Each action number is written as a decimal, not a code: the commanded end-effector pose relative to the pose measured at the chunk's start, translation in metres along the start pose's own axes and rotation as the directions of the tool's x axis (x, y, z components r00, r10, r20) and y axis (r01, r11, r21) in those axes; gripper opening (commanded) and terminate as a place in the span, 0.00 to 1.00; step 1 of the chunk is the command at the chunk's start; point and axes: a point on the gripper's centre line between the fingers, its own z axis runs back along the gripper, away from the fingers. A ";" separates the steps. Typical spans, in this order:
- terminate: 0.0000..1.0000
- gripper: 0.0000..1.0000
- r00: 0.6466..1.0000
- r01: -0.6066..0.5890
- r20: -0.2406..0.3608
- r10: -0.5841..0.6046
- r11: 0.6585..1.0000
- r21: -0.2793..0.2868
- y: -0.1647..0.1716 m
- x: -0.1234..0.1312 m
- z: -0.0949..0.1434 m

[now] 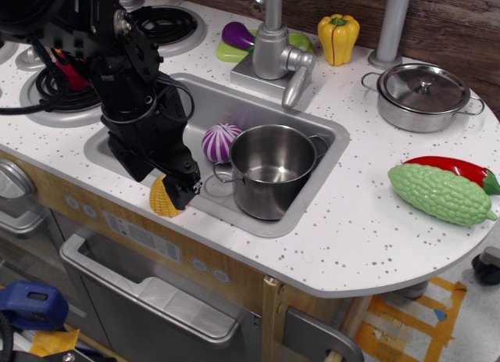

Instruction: Put corn in pot which is in sink

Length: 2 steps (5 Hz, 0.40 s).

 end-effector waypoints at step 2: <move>0.00 1.00 0.998 0.004 0.067 -0.005 1.000 0.008 0.011 0.005 -0.012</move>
